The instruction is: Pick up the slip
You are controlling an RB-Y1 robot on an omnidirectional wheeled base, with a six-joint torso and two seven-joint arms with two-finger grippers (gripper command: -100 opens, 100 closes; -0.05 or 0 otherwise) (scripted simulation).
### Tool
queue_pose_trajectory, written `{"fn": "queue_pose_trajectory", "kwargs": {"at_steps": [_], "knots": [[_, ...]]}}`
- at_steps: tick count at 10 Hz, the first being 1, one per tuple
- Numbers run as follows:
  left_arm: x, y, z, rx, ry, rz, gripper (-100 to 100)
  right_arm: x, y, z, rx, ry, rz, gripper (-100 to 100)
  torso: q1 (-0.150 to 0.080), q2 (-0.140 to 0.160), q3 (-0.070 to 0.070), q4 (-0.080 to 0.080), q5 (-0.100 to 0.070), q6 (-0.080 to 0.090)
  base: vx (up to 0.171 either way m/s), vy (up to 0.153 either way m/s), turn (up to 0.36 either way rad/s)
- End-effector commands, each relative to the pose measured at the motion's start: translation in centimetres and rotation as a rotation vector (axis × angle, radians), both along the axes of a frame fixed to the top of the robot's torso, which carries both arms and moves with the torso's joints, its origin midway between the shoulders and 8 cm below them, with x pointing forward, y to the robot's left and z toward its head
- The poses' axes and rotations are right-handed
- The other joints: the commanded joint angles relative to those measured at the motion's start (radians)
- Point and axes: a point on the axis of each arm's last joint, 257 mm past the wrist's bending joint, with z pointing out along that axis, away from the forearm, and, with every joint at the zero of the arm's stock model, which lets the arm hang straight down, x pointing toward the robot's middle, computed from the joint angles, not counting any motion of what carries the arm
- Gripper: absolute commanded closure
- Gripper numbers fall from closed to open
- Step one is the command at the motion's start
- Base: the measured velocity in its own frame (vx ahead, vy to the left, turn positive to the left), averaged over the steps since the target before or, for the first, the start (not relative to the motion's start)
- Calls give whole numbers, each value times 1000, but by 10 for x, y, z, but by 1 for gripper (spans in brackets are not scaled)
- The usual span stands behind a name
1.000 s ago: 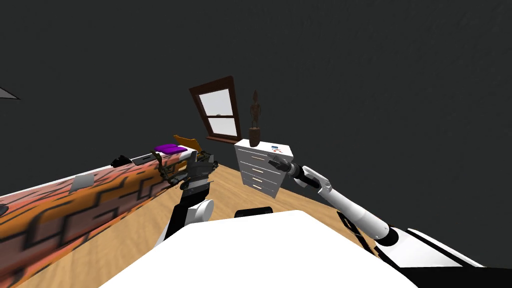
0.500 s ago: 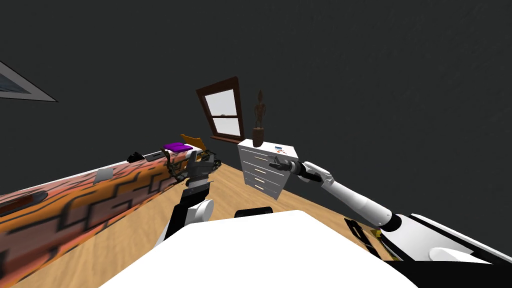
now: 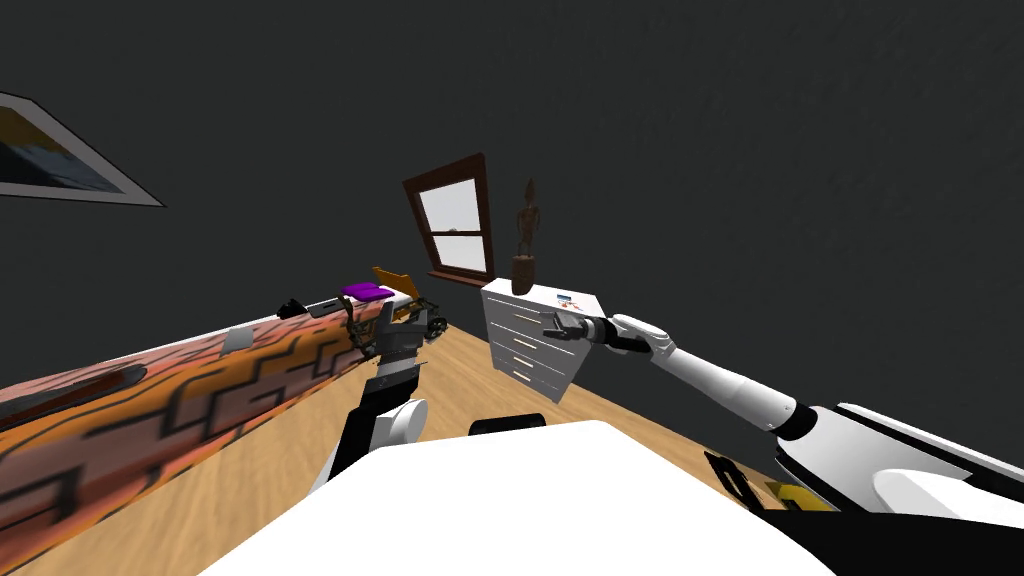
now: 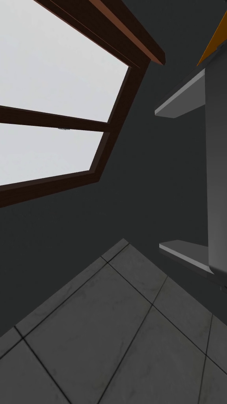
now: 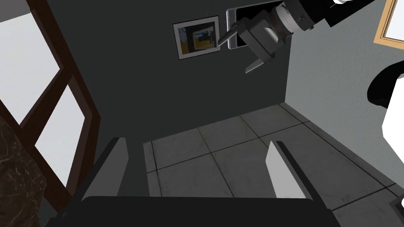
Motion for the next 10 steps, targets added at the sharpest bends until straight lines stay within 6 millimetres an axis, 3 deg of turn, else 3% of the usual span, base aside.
{"fn": "queue_pose_trajectory", "kwargs": {"at_steps": [1, 6, 9, 10], "knots": [[0, 0, 0, 0, 0, 0, 0, 4, -11, -9, -84, -13, 14, -100, 0, 0, 0, 0, 0, 0, 31, 24, 116], [0, 0, 0, 0, 0, 0, 0, 14, -54, -23, -291, -35, 16, -100, 0, -1, 0, 0, 0, 0, 33, 21, 78], [0, 0, 0, 0, 0, 0, 0, 22, -93, -31, -446, -49, 11, -100, 0, -1, -1, 0, 0, 0, 42, 20, 80], [0, 0, 0, 0, 0, 0, 0, 22, -96, -30, -457, -49, 8, -100, 0, -2, -1, 0, 0, 0, 39, 11, 44]]}}
